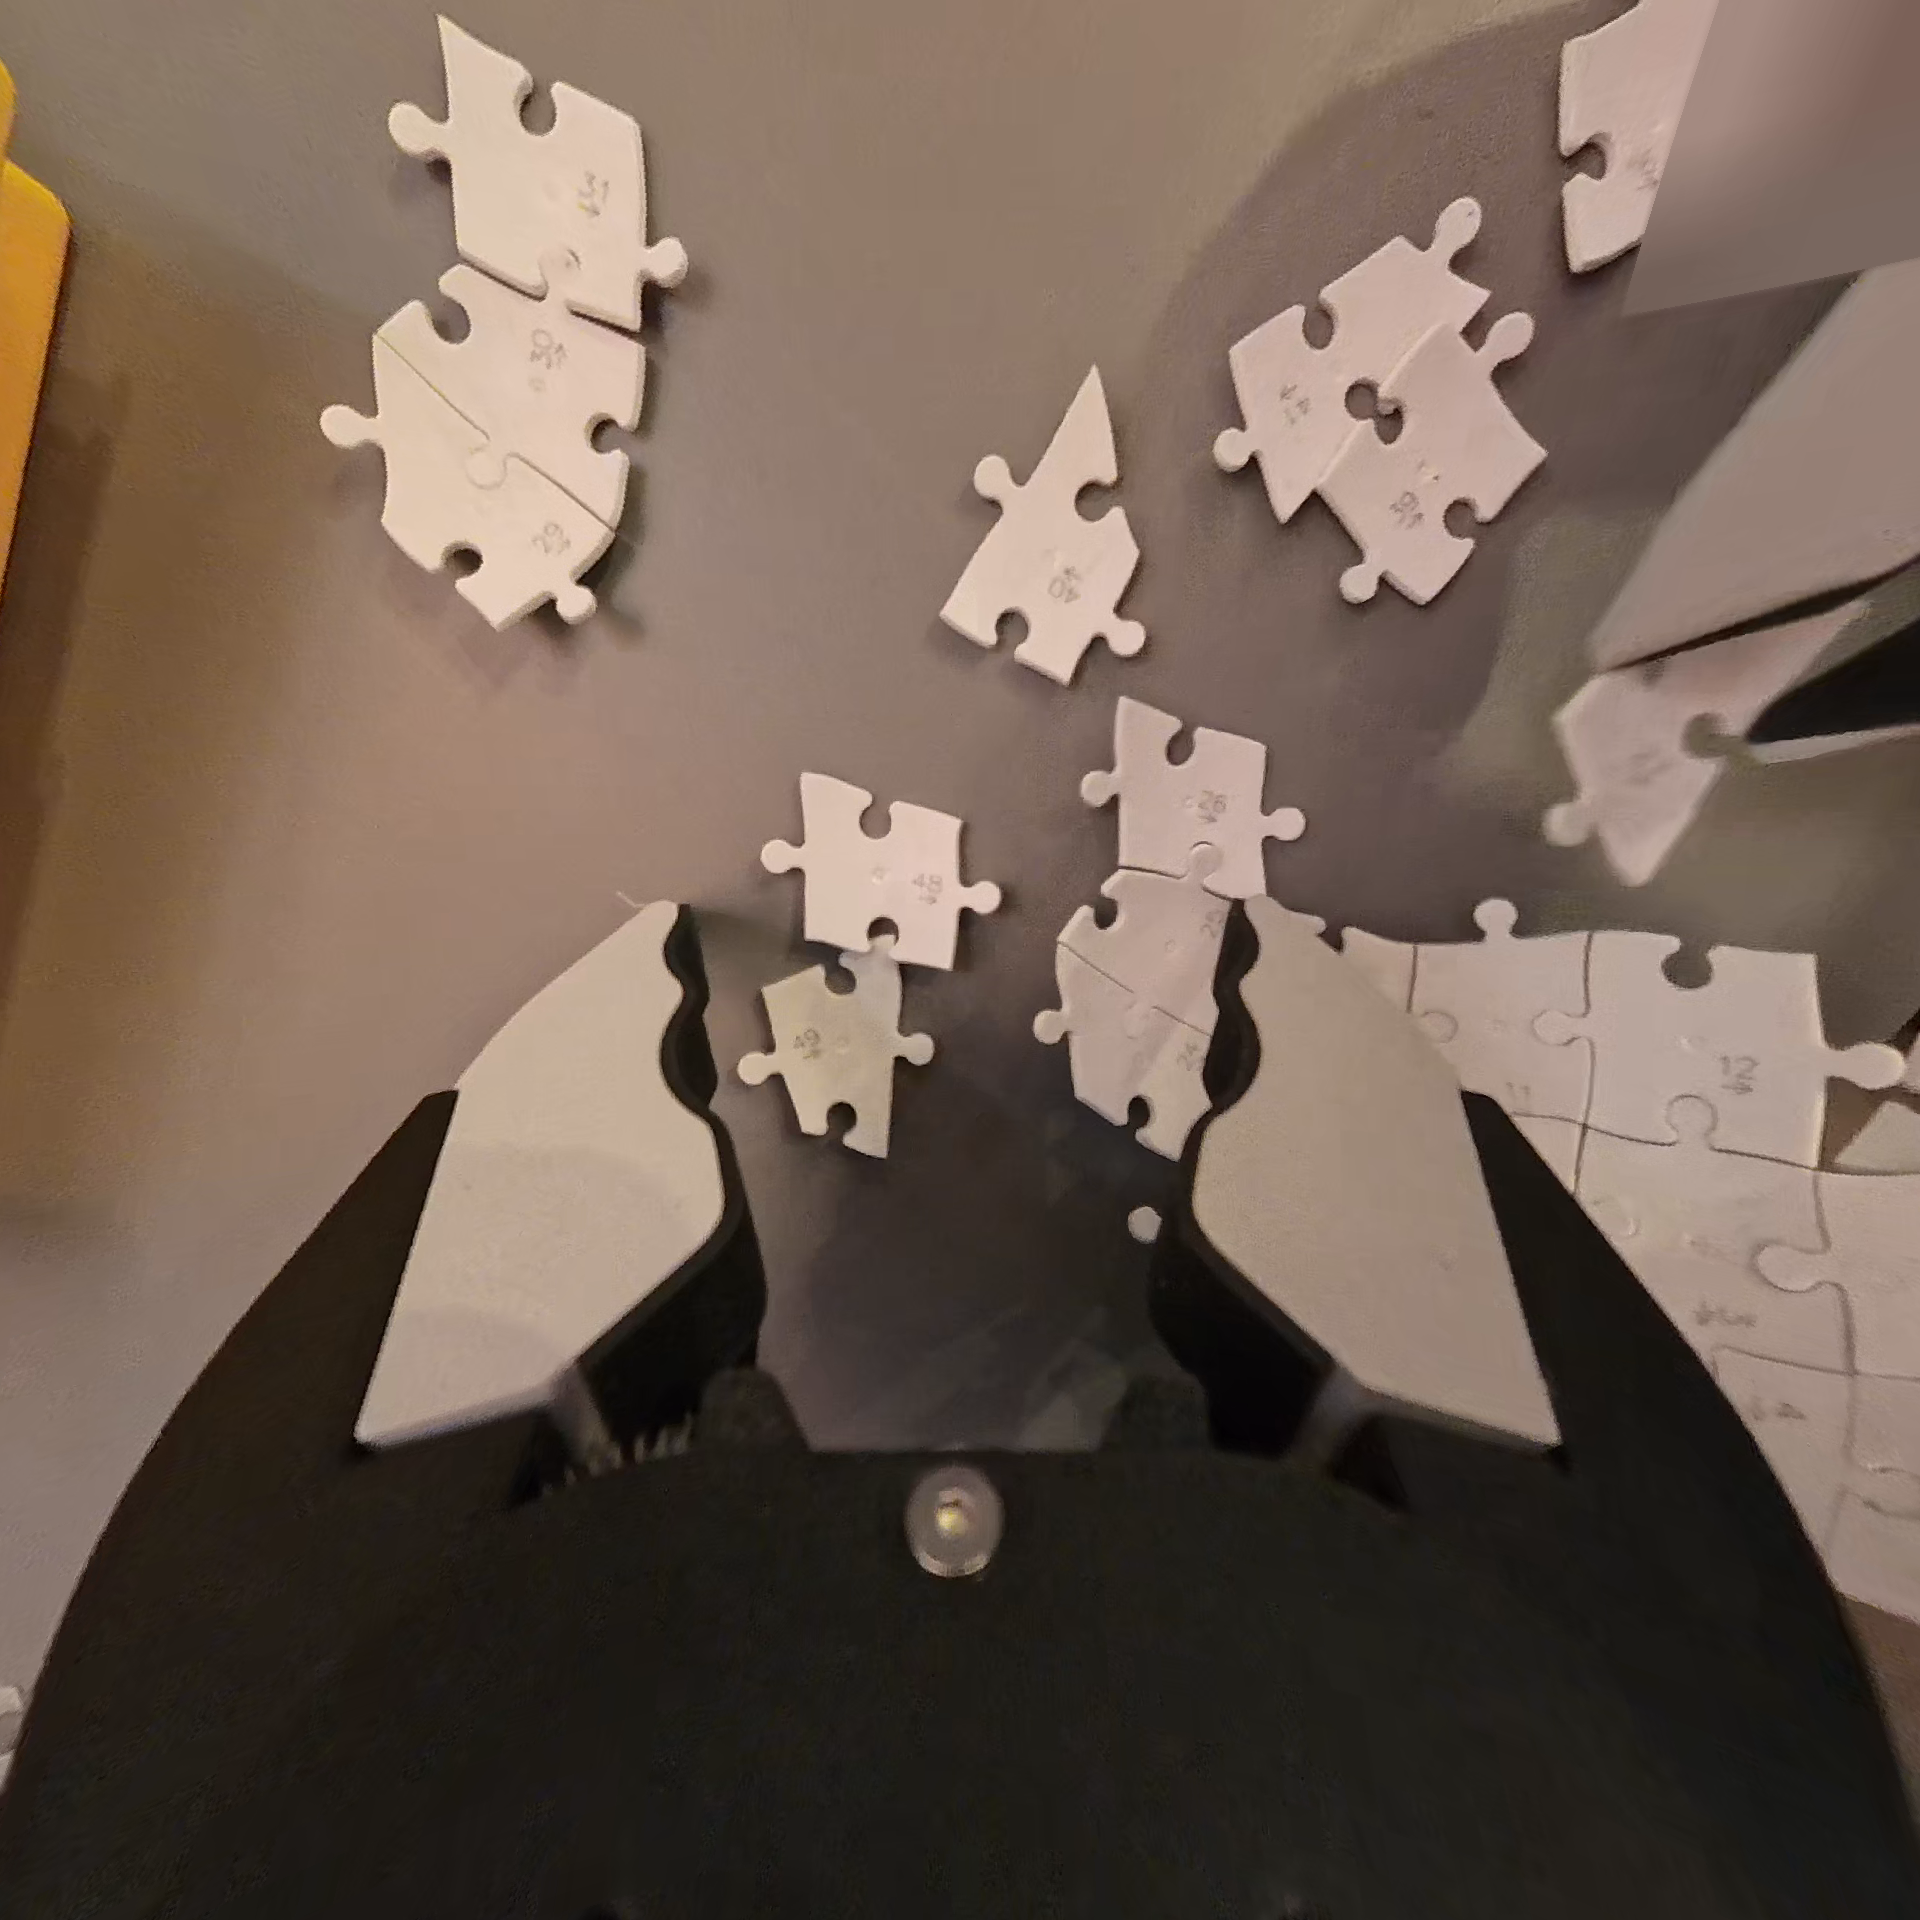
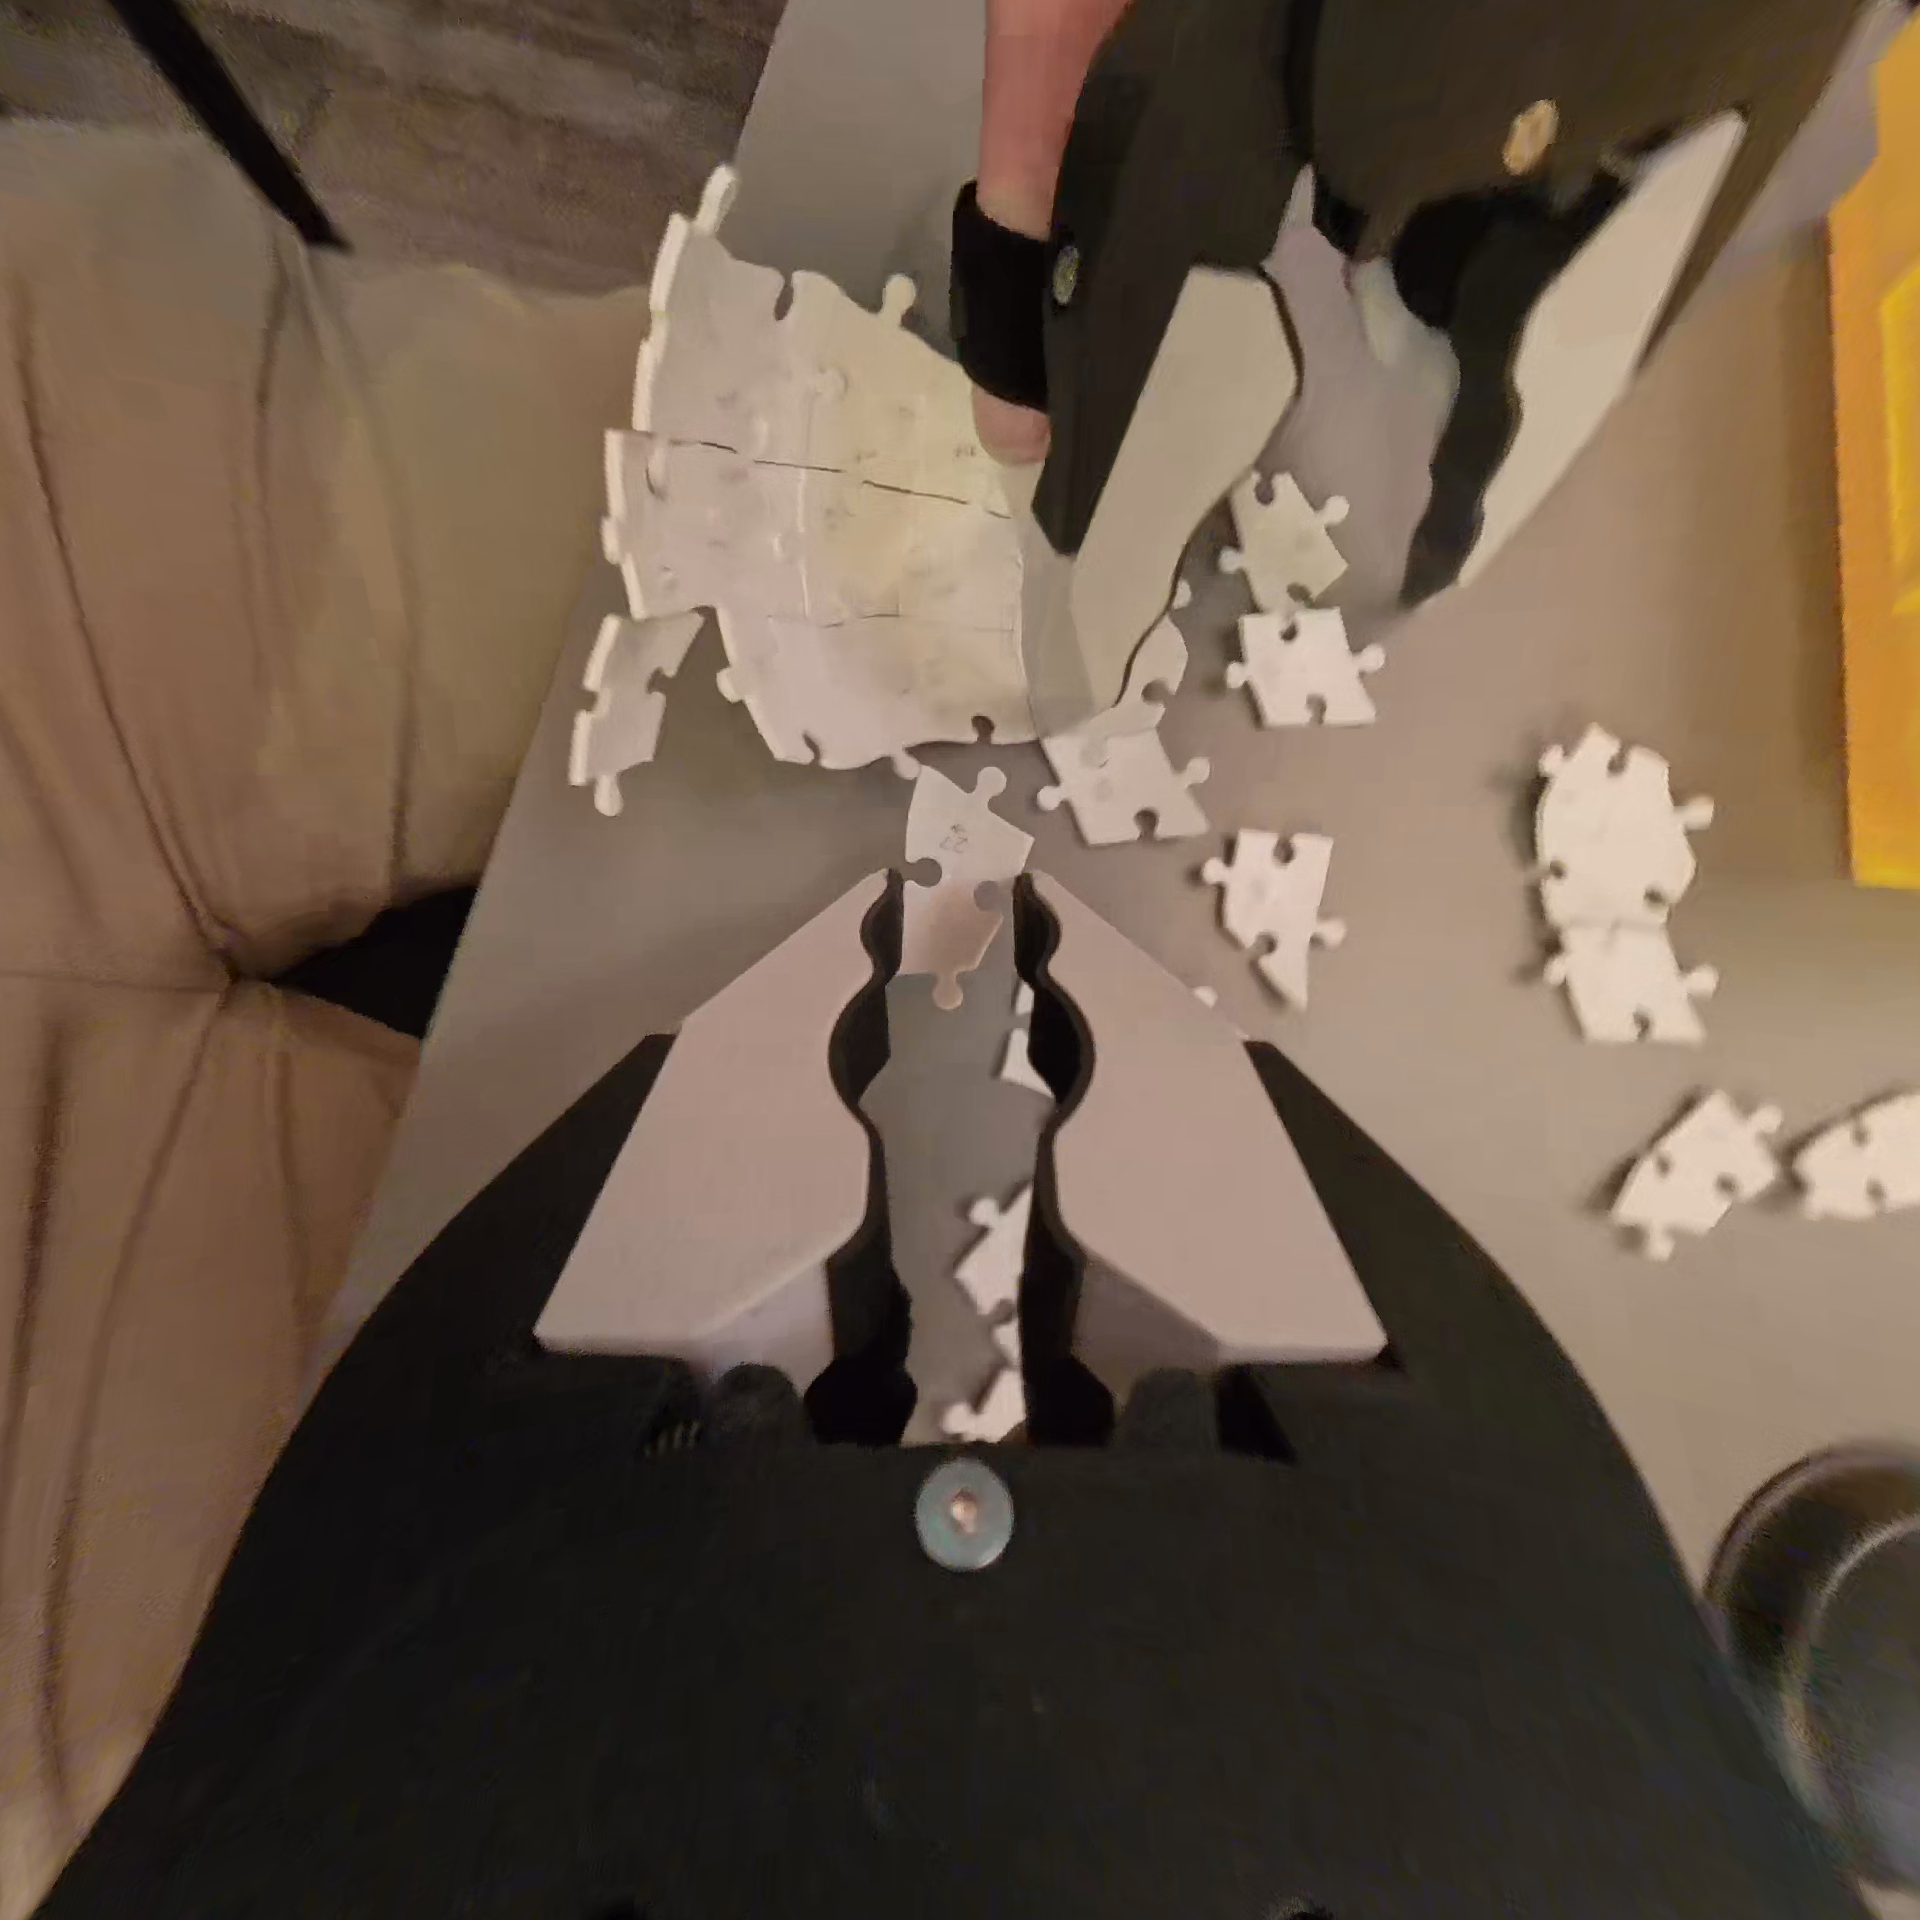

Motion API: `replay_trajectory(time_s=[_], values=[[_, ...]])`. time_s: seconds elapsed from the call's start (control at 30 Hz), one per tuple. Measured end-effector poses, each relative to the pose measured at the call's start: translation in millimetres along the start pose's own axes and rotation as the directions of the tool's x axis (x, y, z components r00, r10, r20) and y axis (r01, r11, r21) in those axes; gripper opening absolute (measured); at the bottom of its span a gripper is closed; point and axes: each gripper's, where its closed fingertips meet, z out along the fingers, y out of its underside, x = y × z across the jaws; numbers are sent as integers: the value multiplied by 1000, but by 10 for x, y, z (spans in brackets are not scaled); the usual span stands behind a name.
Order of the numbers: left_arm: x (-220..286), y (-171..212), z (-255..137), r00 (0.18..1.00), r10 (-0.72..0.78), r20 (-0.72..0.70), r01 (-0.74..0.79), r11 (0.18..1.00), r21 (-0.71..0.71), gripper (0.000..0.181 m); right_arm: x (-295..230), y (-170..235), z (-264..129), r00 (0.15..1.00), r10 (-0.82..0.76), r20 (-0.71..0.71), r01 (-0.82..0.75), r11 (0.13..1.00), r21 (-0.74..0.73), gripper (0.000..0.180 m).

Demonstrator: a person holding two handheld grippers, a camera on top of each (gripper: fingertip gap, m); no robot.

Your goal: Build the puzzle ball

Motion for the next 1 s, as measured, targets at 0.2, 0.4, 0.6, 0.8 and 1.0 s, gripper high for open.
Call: replay_trajectory(time_s=[0.2, 0.4, 0.6, 0.8, 1.0], values=[[4, -14, 9, 1000, 12, -10, -12, 1000, -4, 94, 54, -47, 203, 958, -242, 153, 247, 969, -17, 19], [4, -17, 10, 1000, 18, -12, -18, 1000, -4, 94, 72, -8, 333, 930, -315, 191, 333, 940, -71, 20], [5, -22, 12, 1000, 24, -14, -24, 1000, -6, 94, 87, 4, 392, 915, -354, 196, 375, 923, -85, 20], [7, -29, 15, 1000, 22, -14, -22, 1000, -6, 95, 82, -12, 406, 911, -363, 194, 384, 920, -83, 24], [8, -27, 14, 1000, 17, -12, -17, 1000, -4, 95, 58, -97, 326, 933, -324, 158, 334, 942, -42, 16]])
